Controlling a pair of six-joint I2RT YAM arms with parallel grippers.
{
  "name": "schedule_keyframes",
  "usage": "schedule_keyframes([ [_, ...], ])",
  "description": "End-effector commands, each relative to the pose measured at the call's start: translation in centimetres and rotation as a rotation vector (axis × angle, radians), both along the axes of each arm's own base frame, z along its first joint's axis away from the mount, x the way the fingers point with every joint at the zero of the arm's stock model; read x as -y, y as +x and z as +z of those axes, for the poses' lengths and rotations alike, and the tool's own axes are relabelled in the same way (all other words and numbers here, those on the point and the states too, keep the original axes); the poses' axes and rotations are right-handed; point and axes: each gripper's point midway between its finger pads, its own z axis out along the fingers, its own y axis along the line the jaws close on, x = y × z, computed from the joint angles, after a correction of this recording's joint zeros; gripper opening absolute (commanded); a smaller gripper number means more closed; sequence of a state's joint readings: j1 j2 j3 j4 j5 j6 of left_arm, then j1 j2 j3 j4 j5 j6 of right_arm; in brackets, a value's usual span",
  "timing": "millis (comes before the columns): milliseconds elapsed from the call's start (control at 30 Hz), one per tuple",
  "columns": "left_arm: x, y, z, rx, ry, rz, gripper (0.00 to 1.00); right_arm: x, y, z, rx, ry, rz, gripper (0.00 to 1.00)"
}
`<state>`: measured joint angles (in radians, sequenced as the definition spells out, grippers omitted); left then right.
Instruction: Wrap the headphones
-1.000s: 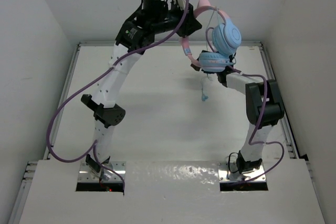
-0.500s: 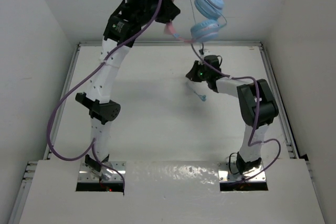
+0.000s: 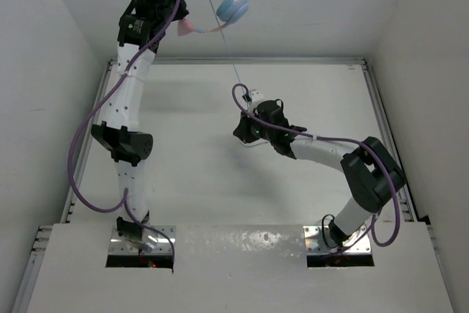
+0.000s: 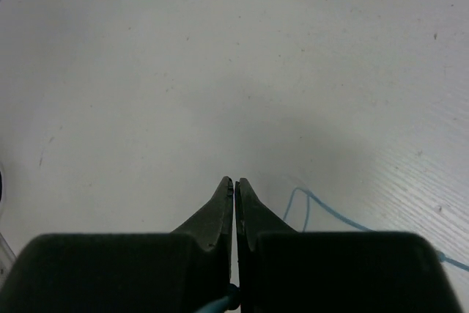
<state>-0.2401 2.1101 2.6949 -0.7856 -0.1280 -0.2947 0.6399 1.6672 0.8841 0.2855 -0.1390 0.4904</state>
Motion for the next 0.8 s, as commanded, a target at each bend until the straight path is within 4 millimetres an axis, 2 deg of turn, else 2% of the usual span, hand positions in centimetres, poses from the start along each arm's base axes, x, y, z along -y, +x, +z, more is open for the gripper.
schedule_keyframes([
  [0, -2.6, 0.8, 6.5, 0.229, -0.06, 0.122, 0.0, 0.0, -2.5, -0.1, 0.025, -0.098, 0.072, 0.0],
  [33, -2.8, 1.2, 6.4, 0.232, -0.067, 0.129, 0.0, -0.3, -3.3, 0.0, 0.019, -0.108, 0.093, 0.0],
  [67, -2.8, 1.2, 7.1, 0.256, -0.094, 0.135, 0.0, -0.7, -3.9, -0.1, 0.017, -0.113, 0.112, 0.0],
  [133, -2.5, 1.3, 7.6, 0.271, -0.119, 0.124, 0.0, -2.3, -5.6, -0.1, 0.017, -0.115, 0.17, 0.0],
  [167, -1.7, 1.3, 7.9, 0.277, -0.146, 0.088, 0.0, -2.7, -6.1, -0.7, 0.004, -0.128, 0.182, 0.0],
  [200, -1.3, 1.2, 8.0, 0.276, -0.157, 0.065, 0.0, -3.7, -6.5, -0.5, 0.01, -0.124, 0.204, 0.0],
  [267, -0.4, 0.9, 7.9, 0.263, -0.185, 0.023, 0.0, -4.5, -6.3, -1.4, -0.011, -0.13, 0.206, 0.0],
  [333, 0.2, 0.7, 7.9, 0.252, -0.195, -0.012, 0.0, -5.7, -5.5, -0.3, 0.012, -0.107, 0.215, 0.0],
  [367, 0.2, 0.6, 7.6, 0.241, -0.192, -0.013, 0.0, -6.2, -5.2, -0.4, 0.017, -0.111, 0.226, 0.0],
  [400, 0.1, 0.7, 7.4, 0.236, -0.192, -0.006, 0.0, -7.3, -4.5, 1.0, 0.045, -0.091, 0.234, 0.0],
  [500, 0.2, 0.6, 7.3, 0.229, -0.194, -0.01, 0.0, -8.9, -3.5, 2.3, 0.073, -0.079, 0.255, 0.0],
  [600, 0.4, 0.5, 7.4, 0.231, -0.196, -0.025, 0.0, -9.6, -2.6, 2.3, 0.074, -0.099, 0.261, 0.0],
  [767, 0.4, 0.9, 6.5, 0.215, -0.177, -0.022, 0.0, -10.3, -3.2, 3.1, 0.076, -0.088, 0.31, 0.0],
])
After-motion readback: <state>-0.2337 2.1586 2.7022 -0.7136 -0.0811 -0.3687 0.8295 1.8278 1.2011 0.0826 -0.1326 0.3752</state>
